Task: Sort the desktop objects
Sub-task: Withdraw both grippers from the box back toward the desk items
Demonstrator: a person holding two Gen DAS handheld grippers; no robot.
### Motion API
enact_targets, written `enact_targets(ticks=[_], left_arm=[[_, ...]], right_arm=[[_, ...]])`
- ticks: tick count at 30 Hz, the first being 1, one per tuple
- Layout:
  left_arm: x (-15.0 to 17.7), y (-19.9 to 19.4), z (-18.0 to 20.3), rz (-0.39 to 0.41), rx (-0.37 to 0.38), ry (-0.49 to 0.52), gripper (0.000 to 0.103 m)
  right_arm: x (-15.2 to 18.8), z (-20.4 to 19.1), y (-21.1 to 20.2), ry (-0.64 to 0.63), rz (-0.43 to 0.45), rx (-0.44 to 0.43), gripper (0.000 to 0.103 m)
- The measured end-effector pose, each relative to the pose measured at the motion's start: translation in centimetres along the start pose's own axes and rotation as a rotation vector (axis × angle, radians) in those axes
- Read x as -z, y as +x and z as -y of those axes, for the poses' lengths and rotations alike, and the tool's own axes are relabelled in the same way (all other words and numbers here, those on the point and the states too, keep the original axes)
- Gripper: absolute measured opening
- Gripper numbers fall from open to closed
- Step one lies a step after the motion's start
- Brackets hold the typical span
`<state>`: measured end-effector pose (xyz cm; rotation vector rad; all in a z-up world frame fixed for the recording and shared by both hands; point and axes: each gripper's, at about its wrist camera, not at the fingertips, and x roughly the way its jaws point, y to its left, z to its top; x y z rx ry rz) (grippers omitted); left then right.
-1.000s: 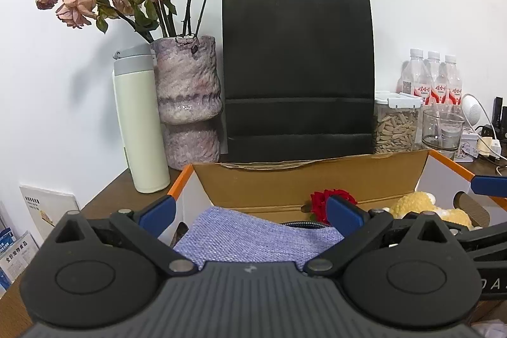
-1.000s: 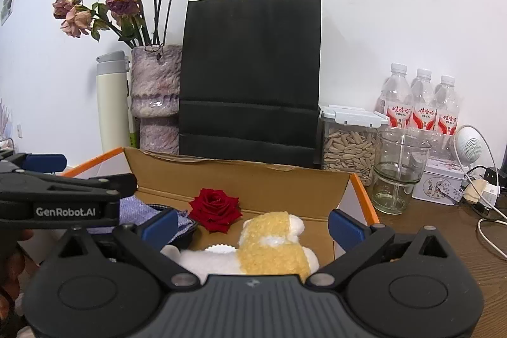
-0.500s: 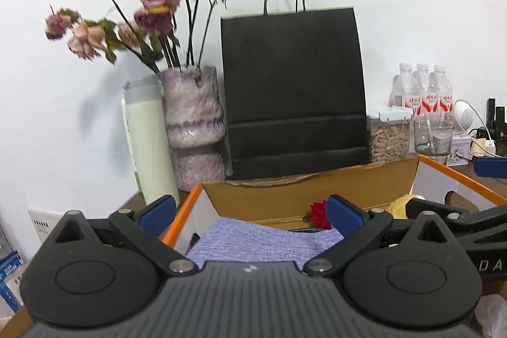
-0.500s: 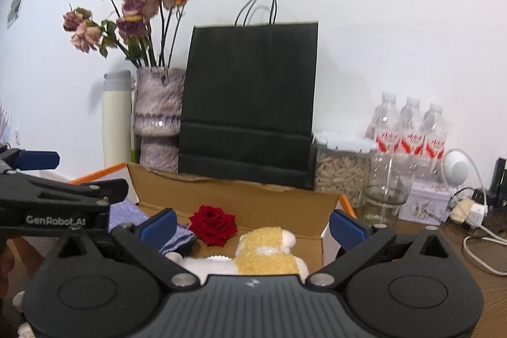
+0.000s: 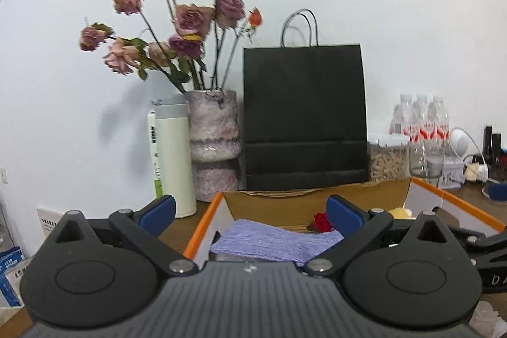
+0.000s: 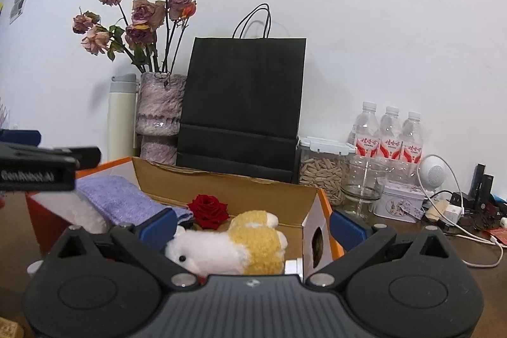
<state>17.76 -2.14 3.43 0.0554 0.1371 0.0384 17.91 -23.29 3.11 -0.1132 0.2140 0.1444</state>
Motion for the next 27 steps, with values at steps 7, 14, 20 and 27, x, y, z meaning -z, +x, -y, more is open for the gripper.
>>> enact_targets(ticks=[7, 14, 20, 27], left_arm=[[0.6, -1.6, -0.4, -0.048, 0.000, 0.007, 0.103], [1.5, -3.2, -0.1, -0.117, 0.047, 0.041, 0.103], [2.4, -4.5, 0.1, -0.194, 0.078, 0.071, 0.103], [3.8, -5.6, -0.6, -0.330, 0.121, 0.059, 0.103]], right_arm=[[0.7, -0.3, -2.0, -0.008, -0.030, -0.009, 0.103], [1.7, -1.0, -3.7, -0.037, -0.084, -0.022, 0.103], [2.4, -0.9, -5.3, -0.029, -0.133, -0.046, 0.103], [3.5, -0.7, -6.6, 0.036, -0.266, -0.122, 0.103]])
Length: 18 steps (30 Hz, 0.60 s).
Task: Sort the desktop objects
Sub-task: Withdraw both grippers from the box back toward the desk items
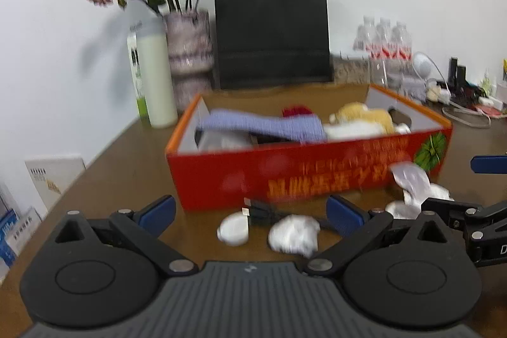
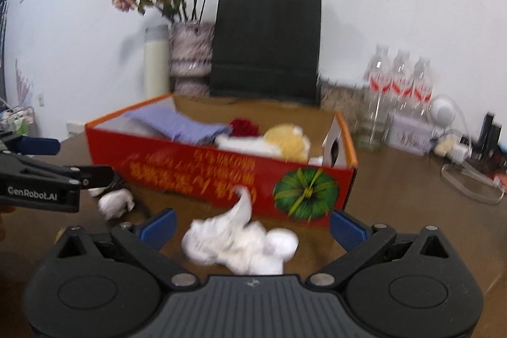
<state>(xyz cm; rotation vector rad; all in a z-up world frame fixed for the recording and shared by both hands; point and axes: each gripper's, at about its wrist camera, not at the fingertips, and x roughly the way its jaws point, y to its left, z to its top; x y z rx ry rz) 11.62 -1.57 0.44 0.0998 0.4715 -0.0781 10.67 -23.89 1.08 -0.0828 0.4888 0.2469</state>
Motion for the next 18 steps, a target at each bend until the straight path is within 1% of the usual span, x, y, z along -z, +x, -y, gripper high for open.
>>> enact_targets(ticks=[4, 9, 13, 16, 18], left_arm=[[1.1, -0.3, -0.3, -0.062, 0.025, -0.004, 0.103], [2.3, -1.0, 0.1, -0.106, 0.032, 0.029, 0.103], [2.9, -1.2, 0.4, -0.147, 0.036, 0.053, 0.103], [3.2, -0.9, 0.4, -0.185, 0.041, 0.054, 0.103], [3.2, -0.8, 0.2, -0.191, 0.050, 0.042, 0.103]], right_arm=[[0.7, -0.4, -0.5, 0.017, -0.046, -0.013, 0.103], [1.4, -0.6, -0.6, 0.041, -0.117, -0.024, 0.103], [1.9, -1.1, -0.2, 0.035, -0.194, -0.031, 0.103], [2.2, -1.6, -0.3, 0.021, -0.204, -0.035, 0.103], [2.3, -1.6, -0.4, 0.024, -0.205, -0.031, 0.103]])
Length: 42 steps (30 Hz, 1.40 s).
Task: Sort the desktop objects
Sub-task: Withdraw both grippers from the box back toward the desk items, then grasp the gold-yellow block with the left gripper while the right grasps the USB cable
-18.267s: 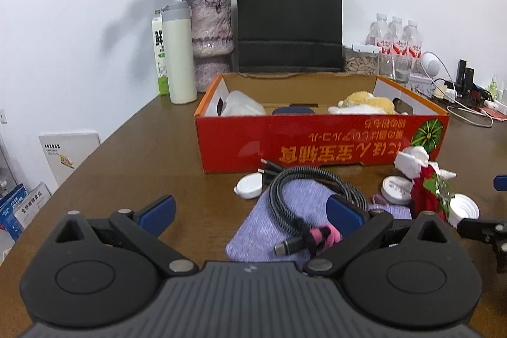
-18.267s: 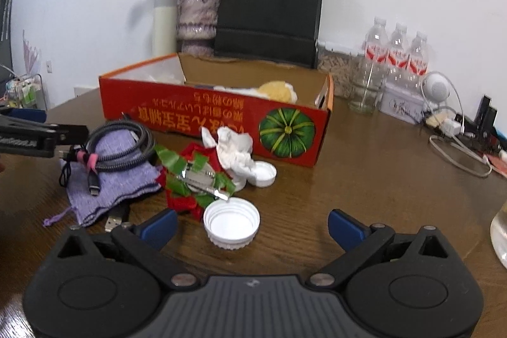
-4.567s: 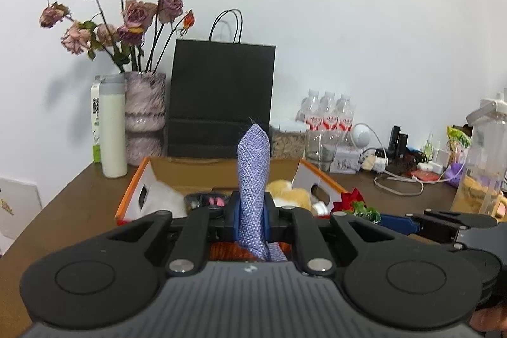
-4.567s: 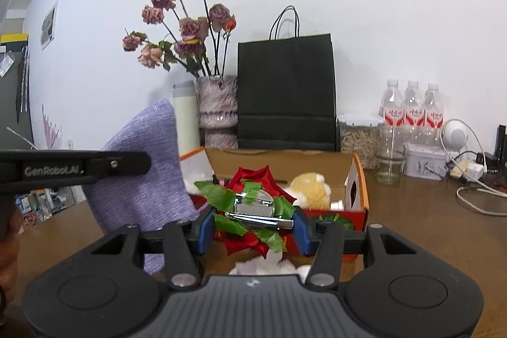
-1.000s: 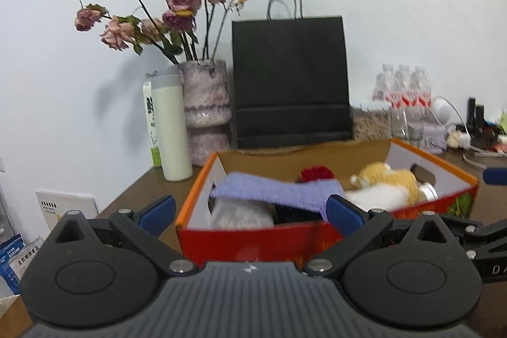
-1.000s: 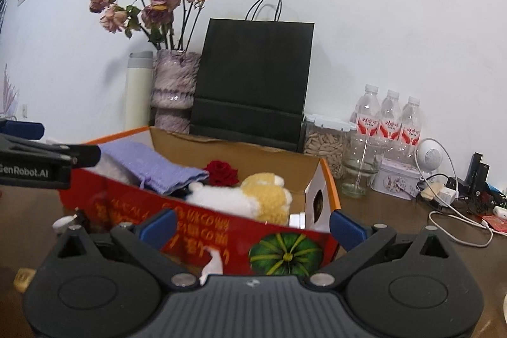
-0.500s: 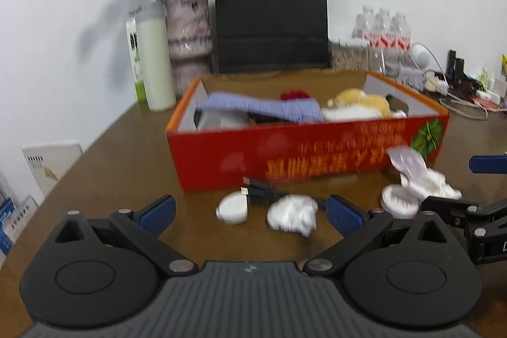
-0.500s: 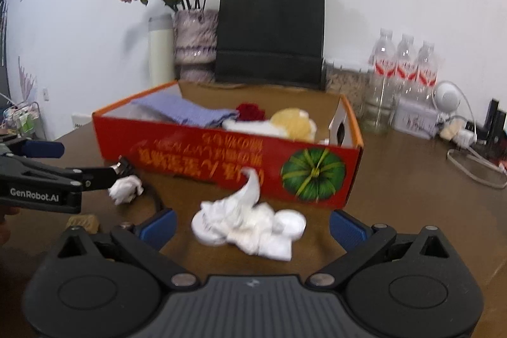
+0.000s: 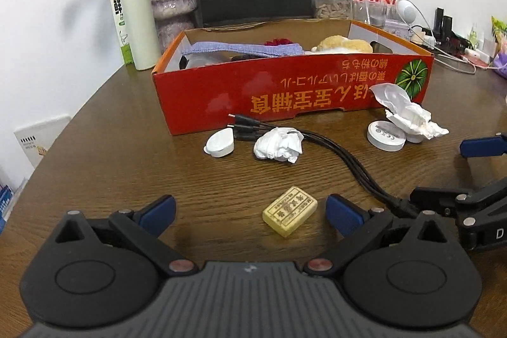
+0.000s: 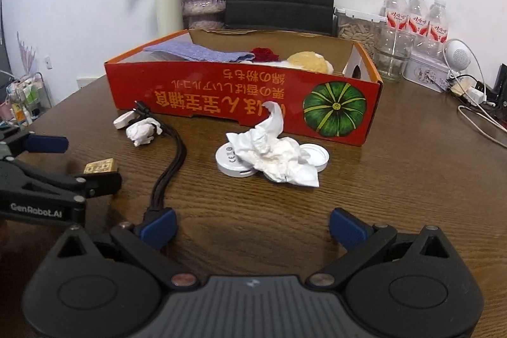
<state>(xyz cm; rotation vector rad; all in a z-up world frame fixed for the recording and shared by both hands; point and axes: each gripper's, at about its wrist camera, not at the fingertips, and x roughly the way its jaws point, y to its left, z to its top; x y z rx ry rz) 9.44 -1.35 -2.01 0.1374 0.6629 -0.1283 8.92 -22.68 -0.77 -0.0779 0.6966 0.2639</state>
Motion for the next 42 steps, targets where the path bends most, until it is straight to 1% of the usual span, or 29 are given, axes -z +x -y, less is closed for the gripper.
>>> enact_targets(ticks=[5, 7, 11, 12, 13, 14, 15, 16, 17, 18, 20, 23, 24, 25, 26, 27, 28, 29, 30, 31, 33, 36, 42], left_arm=[[0.0, 0.1, -0.2, -0.005, 0.010, -0.009, 0.102], [0.0, 0.1, -0.3, -0.006, 0.035, -0.019, 0.098], [0.1, -0.1, -0.1, 0.004, 0.072, -0.018, 0.086], [0.1, -0.1, -0.1, 0.007, 0.080, -0.015, 0.081], [0.1, -0.2, 0.0, 0.011, 0.093, -0.014, 0.078], [0.2, -0.3, 0.0, 0.015, 0.099, -0.011, 0.072], [0.2, -0.4, 0.1, 0.021, 0.108, -0.006, 0.062], [0.3, -0.6, 0.3, 0.027, 0.116, -0.001, 0.056], [0.3, -0.7, 0.3, 0.032, 0.122, 0.003, 0.044], [0.3, -0.8, 0.5, 0.036, 0.126, 0.005, 0.035], [0.4, -0.9, 0.5, 0.039, 0.126, 0.008, 0.035], [0.5, -1.1, 0.3, 0.040, 0.131, -0.004, 0.035], [0.6, -1.2, 0.2, 0.040, 0.132, -0.006, 0.035], [0.7, -1.2, 0.2, 0.041, 0.134, -0.007, 0.035], [0.7, -1.3, 0.1, 0.041, 0.136, -0.010, 0.035], [0.8, -1.4, 0.0, 0.040, 0.137, -0.015, 0.035], [0.8, -1.4, -0.1, 0.040, 0.138, -0.020, 0.035], [0.8, -1.4, -0.2, 0.039, 0.139, -0.023, 0.035], [0.9, -1.4, -0.2, 0.039, 0.139, -0.025, 0.035], [0.9, -1.4, -0.3, 0.039, 0.138, -0.025, 0.035], [0.9, -1.4, -0.2, 0.039, 0.135, -0.020, 0.035], [0.9, -1.4, -0.1, 0.040, 0.136, -0.023, 0.035], [1.0, -1.8, -0.1, 0.055, 0.132, -0.030, 0.035]], right_arm=[[0.0, 0.0, 0.0, 0.002, -0.001, 0.000, 0.103], [0.0, 0.0, 0.0, 0.002, 0.000, 0.000, 0.103], [0.0, 0.0, 0.0, 0.002, 0.000, 0.000, 0.103], [0.0, 0.0, 0.0, 0.003, 0.000, -0.001, 0.103], [0.0, 0.1, -0.1, 0.009, 0.002, -0.003, 0.103], [0.0, 0.3, -0.3, 0.036, 0.013, -0.013, 0.103], [0.1, 0.7, -0.6, 0.074, 0.029, -0.031, 0.103], [0.2, 1.2, -0.9, 0.110, 0.051, -0.062, 0.102], [0.3, 1.2, -1.2, 0.117, 0.067, -0.078, 0.101], [0.3, 0.9, -1.4, 0.105, 0.075, -0.082, 0.100], [0.5, -0.4, -1.8, 0.048, 0.081, -0.086, 0.097], [0.5, -2.3, -1.6, -0.015, 0.058, -0.120, 0.087], [0.5, -2.8, -1.5, -0.029, 0.047, -0.125, 0.081], [0.4, -3.3, -1.3, -0.045, 0.037, -0.127, 0.077], [0.3, -3.8, -1.2, -0.071, 0.035, -0.106, 0.074], [0.3, -4.2, -1.1, -0.091, 0.038, -0.095, 0.068], [0.4, -4.3, -1.2, -0.094, 0.042, -0.110, 0.056], [0.3, -4.5, -1.3, -0.100, 0.045, -0.110, 0.047], [0.3, -4.7, -1.4, -0.109, 0.045, -0.112, 0.025], [0.2, -4.8, -1.5, -0.116, 0.041, -0.116, 0.014], [0.2, -5.2, -1.6, -0.149, 0.037, -0.105, 0.013], [0.3, -5.2, -1.9, -0.160, 0.036, -0.106, 0.013], [0.3, -5.1, -3.0, -0.151, 0.100, -0.104, 0.013]])
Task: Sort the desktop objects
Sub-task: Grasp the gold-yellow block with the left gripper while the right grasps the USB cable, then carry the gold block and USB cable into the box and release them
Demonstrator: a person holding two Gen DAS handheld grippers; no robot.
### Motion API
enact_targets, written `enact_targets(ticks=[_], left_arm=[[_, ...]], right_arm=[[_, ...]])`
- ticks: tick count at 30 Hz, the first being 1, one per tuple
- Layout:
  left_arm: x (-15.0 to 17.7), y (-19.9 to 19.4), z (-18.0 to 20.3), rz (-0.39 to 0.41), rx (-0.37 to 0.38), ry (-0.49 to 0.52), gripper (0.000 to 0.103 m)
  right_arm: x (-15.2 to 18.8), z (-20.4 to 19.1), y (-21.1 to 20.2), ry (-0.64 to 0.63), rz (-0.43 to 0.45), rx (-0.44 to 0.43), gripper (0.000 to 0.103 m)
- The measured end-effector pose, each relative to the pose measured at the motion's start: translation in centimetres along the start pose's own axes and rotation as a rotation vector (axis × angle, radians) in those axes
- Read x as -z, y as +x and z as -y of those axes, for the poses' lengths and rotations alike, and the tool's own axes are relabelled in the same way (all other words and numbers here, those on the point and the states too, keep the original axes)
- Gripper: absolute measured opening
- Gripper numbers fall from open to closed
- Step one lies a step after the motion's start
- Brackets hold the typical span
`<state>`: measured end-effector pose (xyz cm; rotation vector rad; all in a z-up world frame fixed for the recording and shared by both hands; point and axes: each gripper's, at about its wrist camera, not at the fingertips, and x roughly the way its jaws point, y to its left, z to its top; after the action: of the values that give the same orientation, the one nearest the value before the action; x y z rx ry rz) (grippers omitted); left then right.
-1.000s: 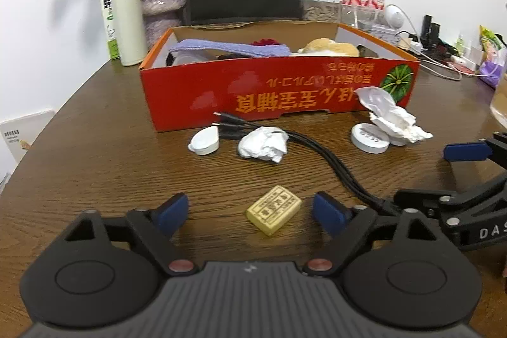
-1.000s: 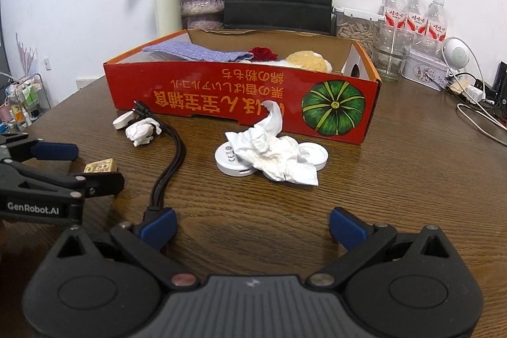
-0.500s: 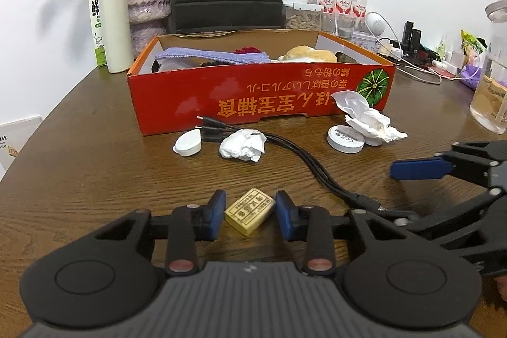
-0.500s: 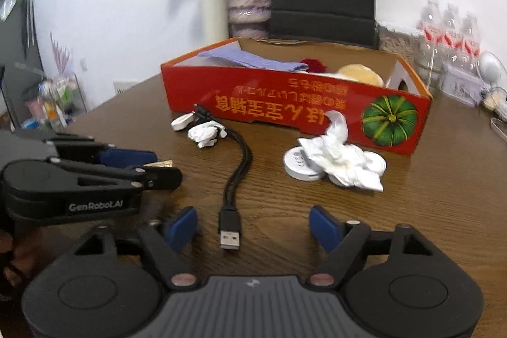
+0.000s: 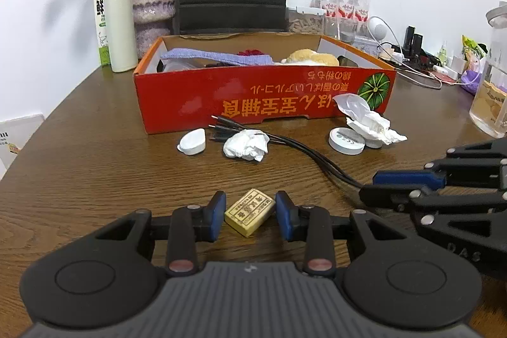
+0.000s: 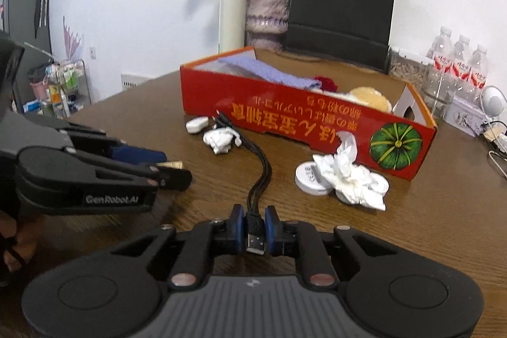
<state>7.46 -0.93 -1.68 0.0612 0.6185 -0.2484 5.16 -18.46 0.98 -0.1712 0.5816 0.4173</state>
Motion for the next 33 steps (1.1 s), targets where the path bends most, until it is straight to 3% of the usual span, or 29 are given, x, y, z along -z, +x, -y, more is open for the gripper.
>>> enact_targets(ticks=[8, 19, 33], left_arm=[[-1.1, -1.4, -0.4, 0.049, 0.019, -0.054, 0.035], [-2.6, -2.8, -0.6, 0.098, 0.033, -0.089, 0.035], [-9.6, -5.1, -0.5, 0.260, 0.052, -0.096, 0.035]], right_arm=[[-2.1, 0.8, -2.5, 0.011, 0.106, 0.011, 0.007], [-3.2, 1.9, -3.6, 0.056, 0.156, 0.012, 0.006], [-10.6, 3.3, -5.4, 0.034, 0.301, 0.033, 0.006]])
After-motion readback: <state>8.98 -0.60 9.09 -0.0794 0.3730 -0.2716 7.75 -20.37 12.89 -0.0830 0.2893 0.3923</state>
